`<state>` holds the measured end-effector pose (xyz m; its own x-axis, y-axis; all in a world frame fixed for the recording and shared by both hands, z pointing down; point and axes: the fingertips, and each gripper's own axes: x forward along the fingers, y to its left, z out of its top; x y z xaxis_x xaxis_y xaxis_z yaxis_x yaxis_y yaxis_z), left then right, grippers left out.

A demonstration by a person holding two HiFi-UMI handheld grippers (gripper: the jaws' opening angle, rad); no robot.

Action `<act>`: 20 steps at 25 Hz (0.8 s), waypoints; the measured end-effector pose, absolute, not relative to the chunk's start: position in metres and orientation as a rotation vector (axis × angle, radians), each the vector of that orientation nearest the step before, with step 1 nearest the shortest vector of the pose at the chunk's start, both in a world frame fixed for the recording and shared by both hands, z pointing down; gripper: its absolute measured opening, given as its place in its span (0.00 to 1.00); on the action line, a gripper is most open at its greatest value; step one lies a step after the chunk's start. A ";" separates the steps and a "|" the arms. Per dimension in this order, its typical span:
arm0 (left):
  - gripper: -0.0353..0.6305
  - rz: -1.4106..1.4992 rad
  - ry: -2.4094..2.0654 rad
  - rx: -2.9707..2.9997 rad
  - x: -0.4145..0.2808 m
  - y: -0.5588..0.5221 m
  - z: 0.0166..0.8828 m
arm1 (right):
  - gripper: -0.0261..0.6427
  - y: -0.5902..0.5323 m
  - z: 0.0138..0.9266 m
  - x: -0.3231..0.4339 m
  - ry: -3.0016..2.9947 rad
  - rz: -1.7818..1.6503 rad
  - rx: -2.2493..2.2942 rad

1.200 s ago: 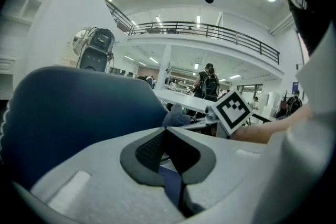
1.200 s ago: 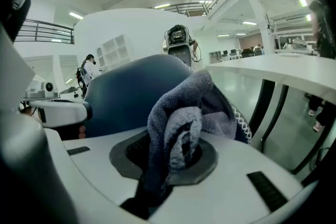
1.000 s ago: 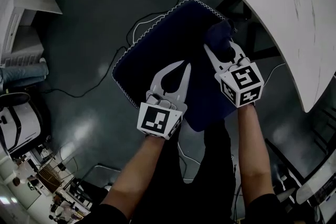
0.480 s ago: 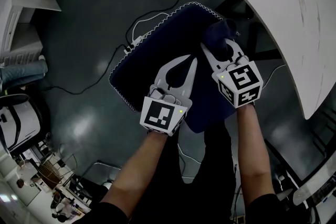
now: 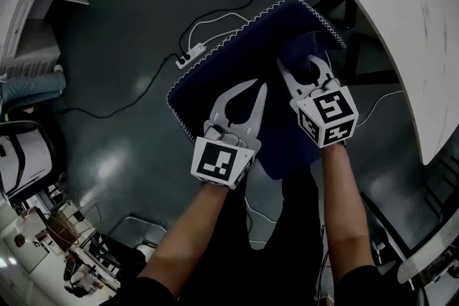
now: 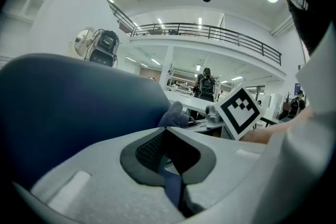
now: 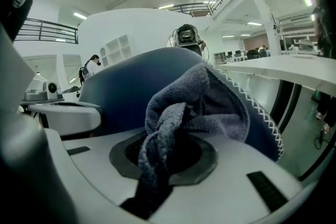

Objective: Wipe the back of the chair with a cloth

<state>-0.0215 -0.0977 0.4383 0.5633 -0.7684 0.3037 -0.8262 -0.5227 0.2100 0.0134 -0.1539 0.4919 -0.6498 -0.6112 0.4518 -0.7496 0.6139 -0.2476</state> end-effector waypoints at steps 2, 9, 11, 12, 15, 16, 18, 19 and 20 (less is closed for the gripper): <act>0.06 0.244 -1.317 2.466 -0.030 -0.092 0.438 | 0.17 -0.148 0.493 0.004 -2.520 0.603 1.090; 0.06 0.235 -1.347 2.439 -0.065 -0.071 0.434 | 0.17 -0.126 0.494 -0.027 -2.521 0.648 1.092; 0.06 0.234 -1.350 2.435 -0.073 -0.065 0.433 | 0.17 -0.115 0.496 -0.041 -2.524 0.657 1.069; 0.06 0.233 -1.352 2.434 -0.077 -0.062 0.432 | 0.16 -0.110 0.496 -0.048 -2.526 0.662 1.058; 0.06 0.222 -1.363 2.435 -0.090 -0.056 0.428 | 0.17 -0.095 0.496 -0.067 -2.529 0.677 1.034; 0.06 0.217 -1.367 2.435 -0.095 -0.053 0.426 | 0.17 -0.090 0.496 -0.073 -2.530 0.683 1.027; 0.06 0.201 -1.365 2.434 -0.103 -0.048 0.424 | 0.17 -0.082 0.496 -0.085 -2.533 0.695 1.013; 0.06 0.192 -1.358 2.434 -0.105 -0.046 0.422 | 0.16 -0.077 0.495 -0.091 -2.533 0.700 1.006; 0.06 0.184 -1.351 2.434 -0.106 -0.043 0.420 | 0.17 -0.073 0.494 -0.096 -2.534 0.704 1.000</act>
<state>-0.1062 -0.0426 0.4204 0.5368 -0.7965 0.2783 -0.8419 -0.4839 0.2388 -0.0960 -0.0729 0.4942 -0.7006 -0.5428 0.4631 -0.7039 0.6322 -0.3239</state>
